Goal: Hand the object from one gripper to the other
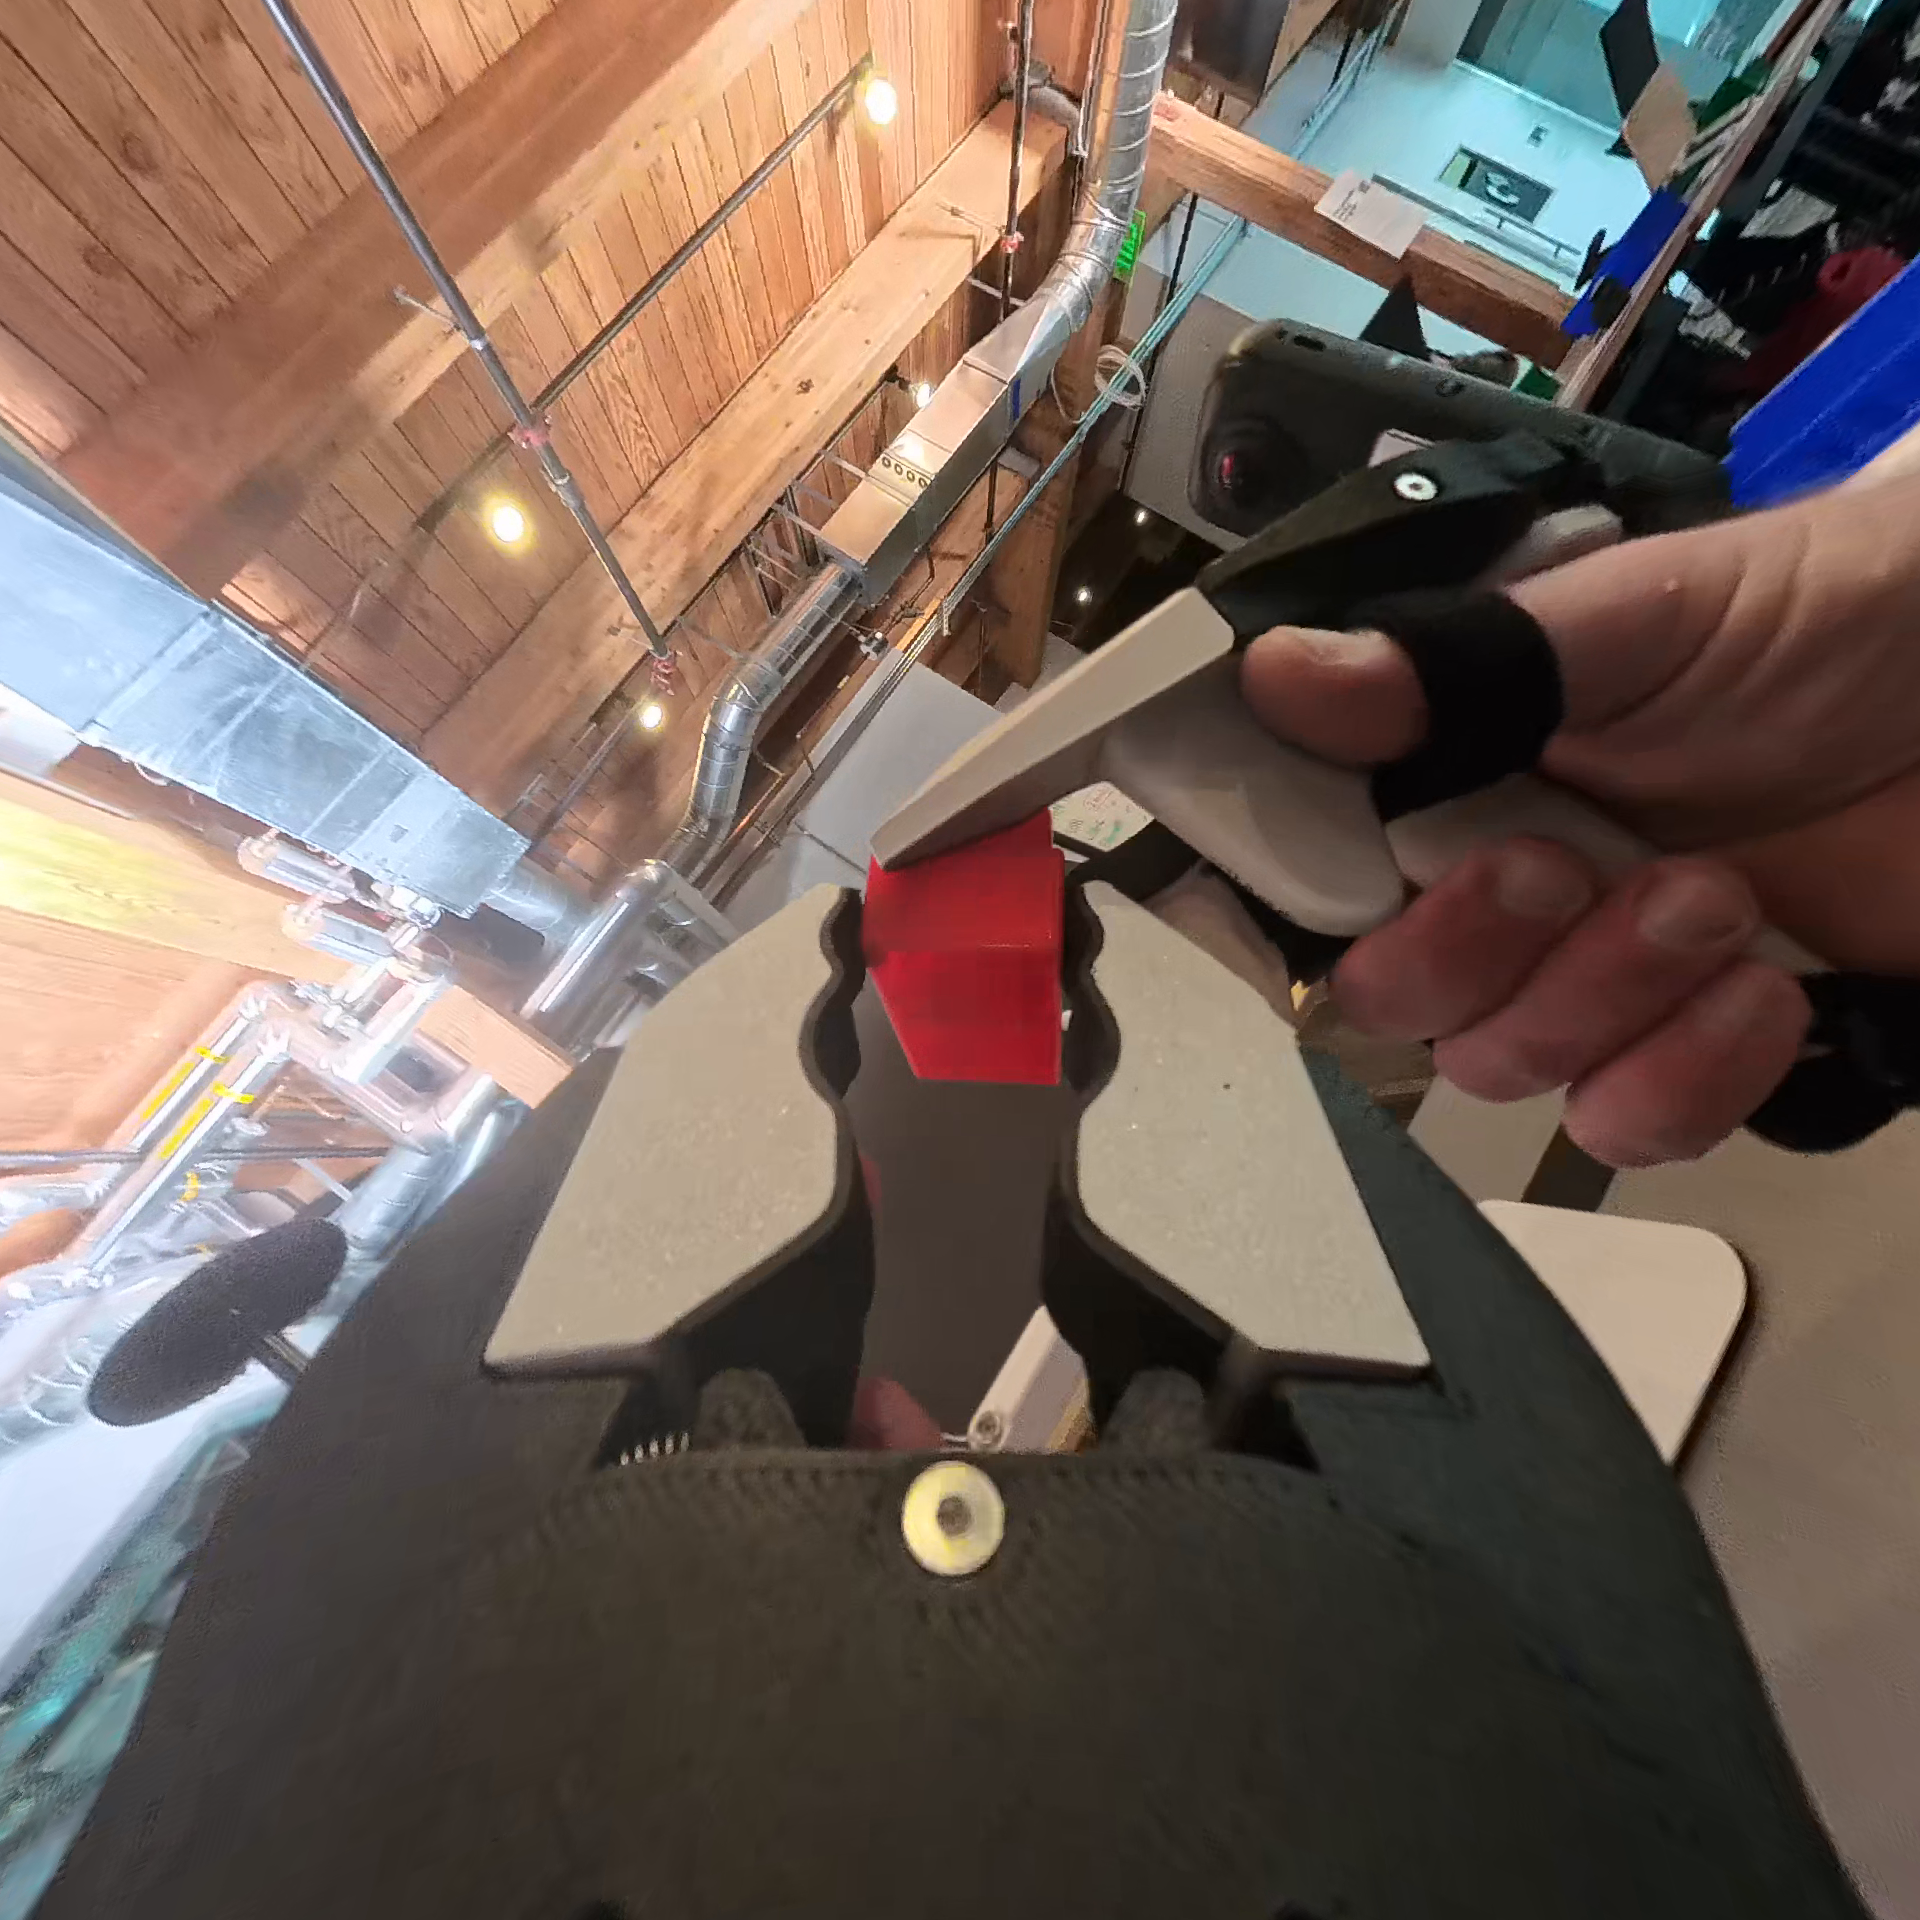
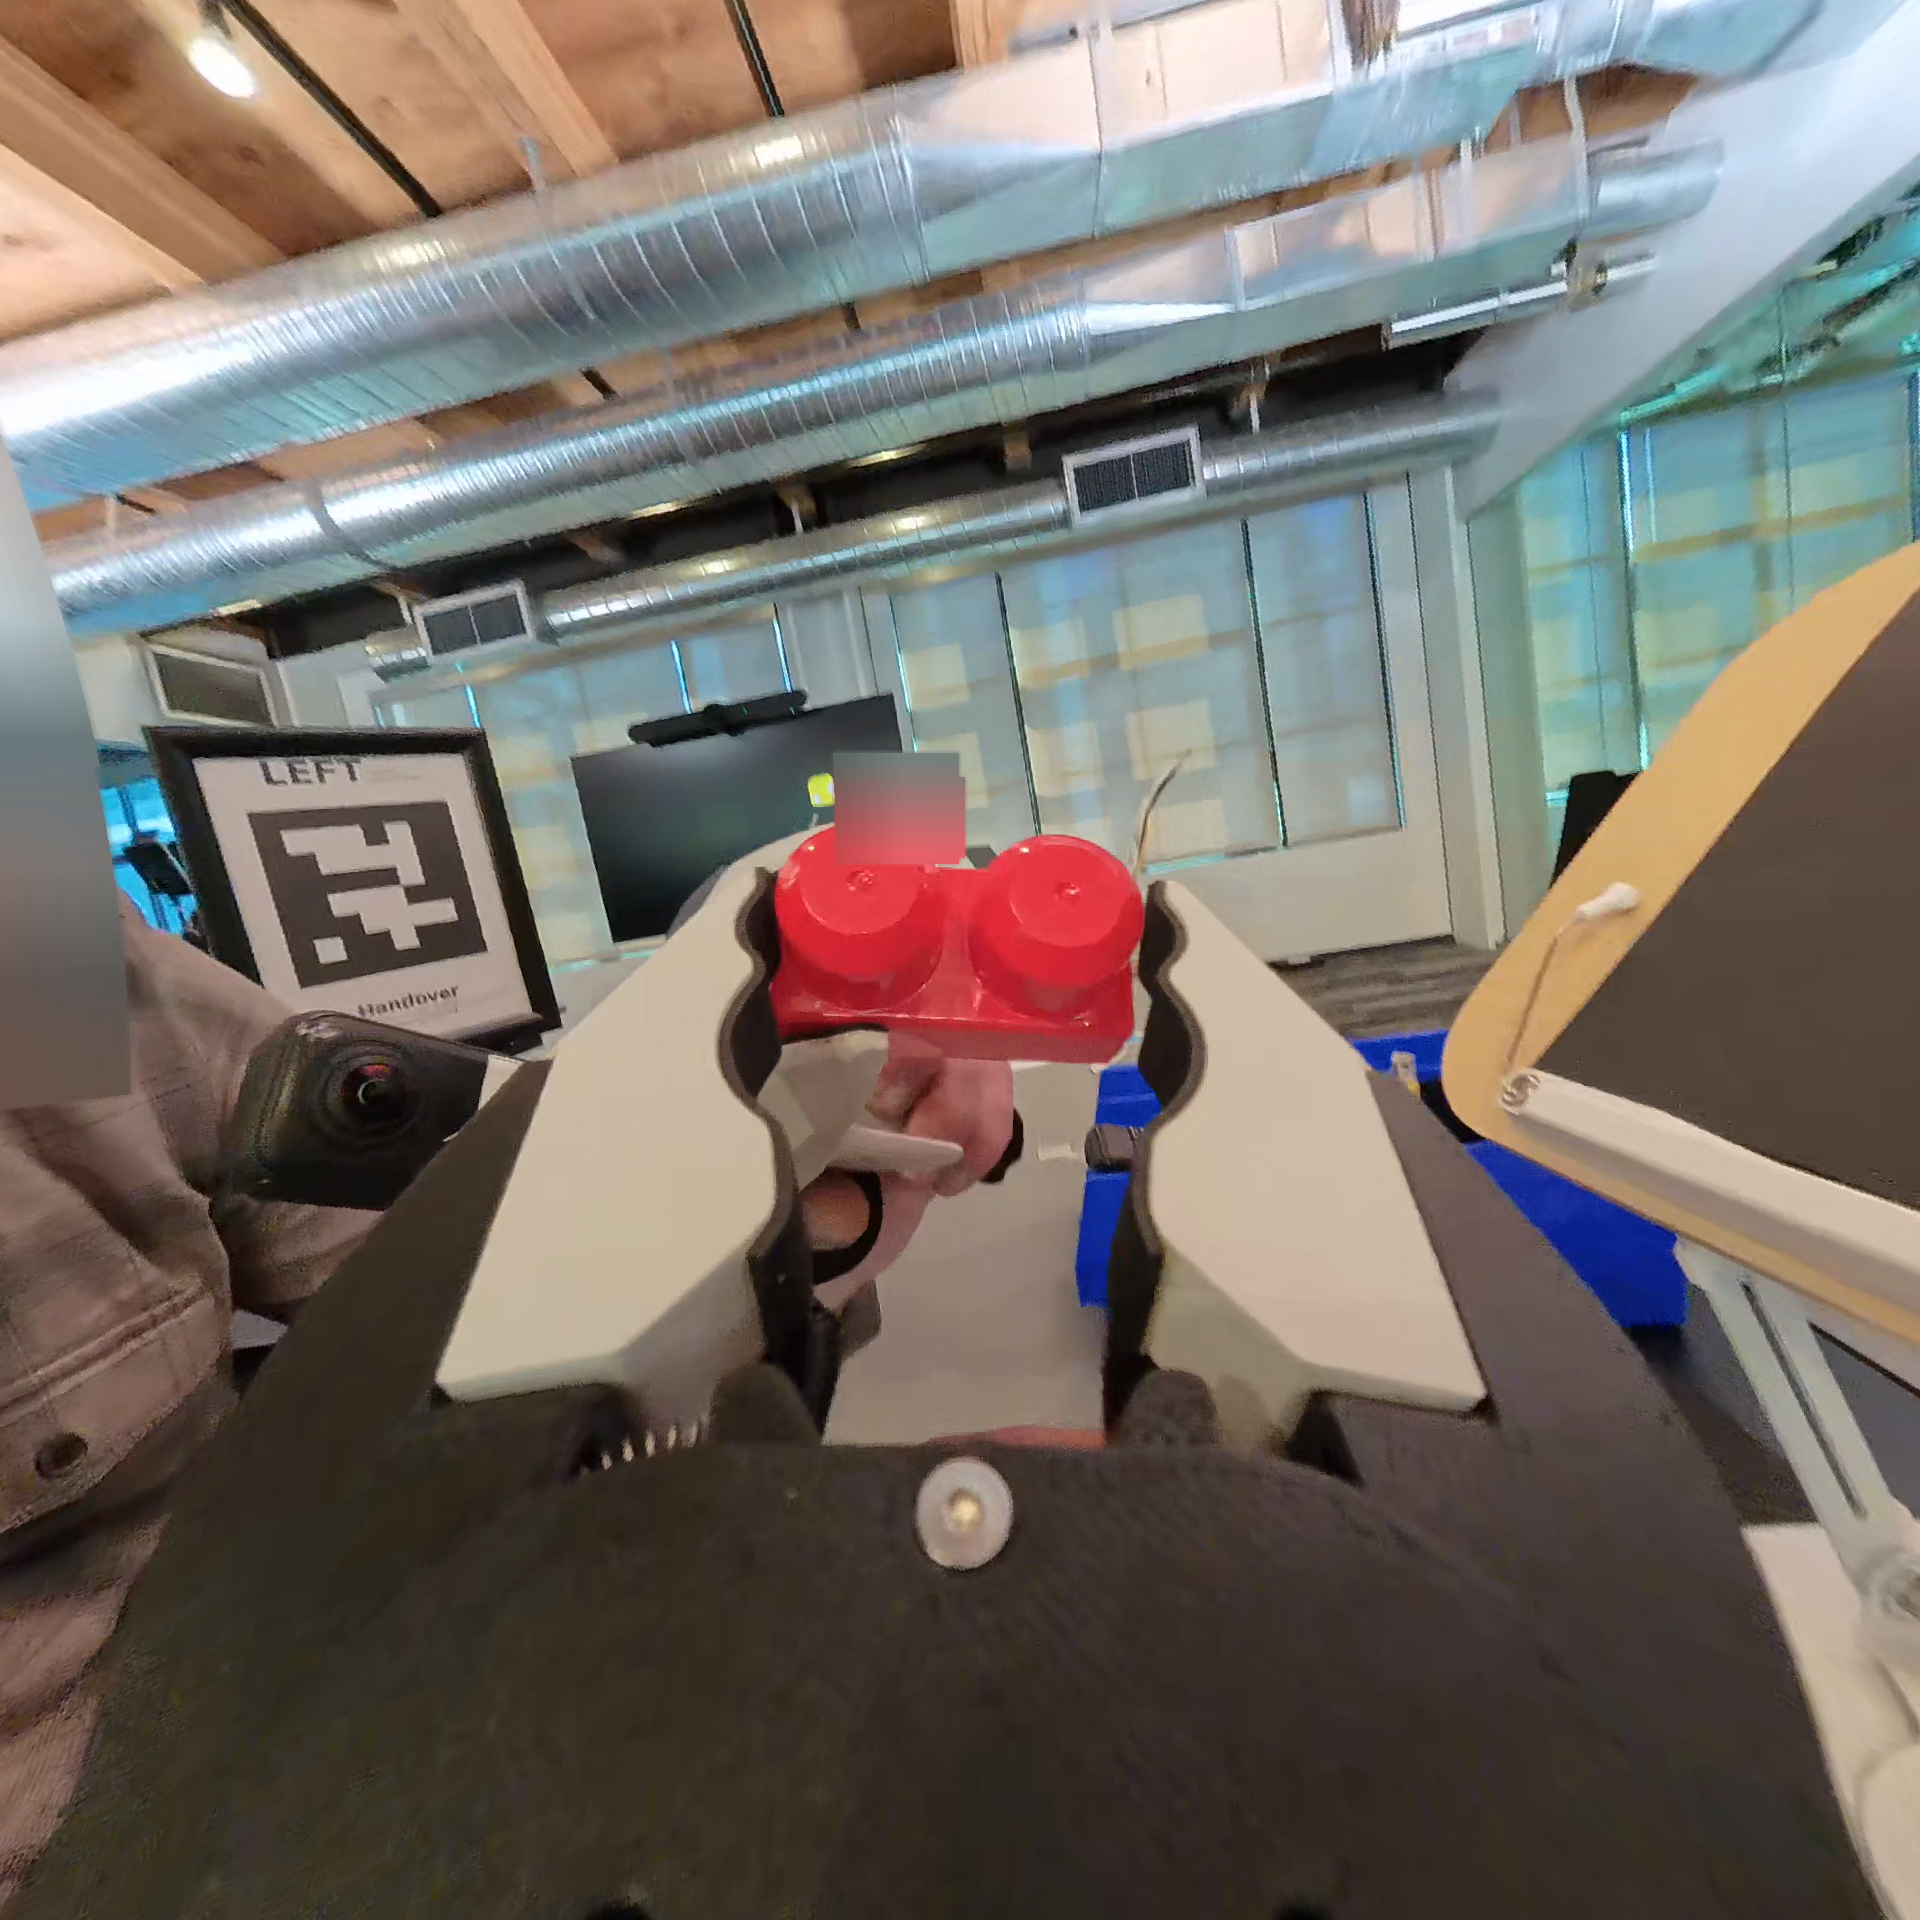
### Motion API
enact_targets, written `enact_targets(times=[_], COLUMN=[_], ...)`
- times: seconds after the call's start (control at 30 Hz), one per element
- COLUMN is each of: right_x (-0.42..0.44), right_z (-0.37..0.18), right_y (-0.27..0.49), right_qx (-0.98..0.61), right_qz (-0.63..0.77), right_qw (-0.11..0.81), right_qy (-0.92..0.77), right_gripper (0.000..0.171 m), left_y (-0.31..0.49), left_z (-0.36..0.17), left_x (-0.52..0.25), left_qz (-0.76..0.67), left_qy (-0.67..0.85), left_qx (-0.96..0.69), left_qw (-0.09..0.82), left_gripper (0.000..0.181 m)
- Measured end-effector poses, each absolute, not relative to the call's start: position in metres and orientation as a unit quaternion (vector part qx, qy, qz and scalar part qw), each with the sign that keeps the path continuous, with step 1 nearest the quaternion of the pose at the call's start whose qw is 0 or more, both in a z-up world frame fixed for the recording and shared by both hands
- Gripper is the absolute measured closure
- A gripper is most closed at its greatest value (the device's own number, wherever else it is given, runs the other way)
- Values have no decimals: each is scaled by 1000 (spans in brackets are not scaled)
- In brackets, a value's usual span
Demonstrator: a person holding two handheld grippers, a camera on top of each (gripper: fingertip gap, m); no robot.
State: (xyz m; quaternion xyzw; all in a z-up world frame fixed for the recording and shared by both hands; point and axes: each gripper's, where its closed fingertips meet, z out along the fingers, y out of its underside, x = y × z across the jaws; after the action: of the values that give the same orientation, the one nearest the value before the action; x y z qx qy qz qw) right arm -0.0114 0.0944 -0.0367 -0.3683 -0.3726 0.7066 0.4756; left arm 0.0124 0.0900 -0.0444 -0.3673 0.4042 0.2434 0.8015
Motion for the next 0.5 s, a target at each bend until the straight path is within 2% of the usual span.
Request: enact_targets(times=[0.43, 0.5], right_x=[-10, -6], right_z=[-33, -32], right_y=[97, 98], right_qx=[-349, -345], right_qz=[720, 718], right_qw=[495, 500], right_qy=[-338, -340], right_gripper=[106, 106], left_y=[90, 86], left_z=[-44, -48], left_x=[11, 17], left_qz=[223, 170], left_qy=[403, 432], left_qx=[-381, -382], left_qw=[802, 799], left_gripper=[145, 136])
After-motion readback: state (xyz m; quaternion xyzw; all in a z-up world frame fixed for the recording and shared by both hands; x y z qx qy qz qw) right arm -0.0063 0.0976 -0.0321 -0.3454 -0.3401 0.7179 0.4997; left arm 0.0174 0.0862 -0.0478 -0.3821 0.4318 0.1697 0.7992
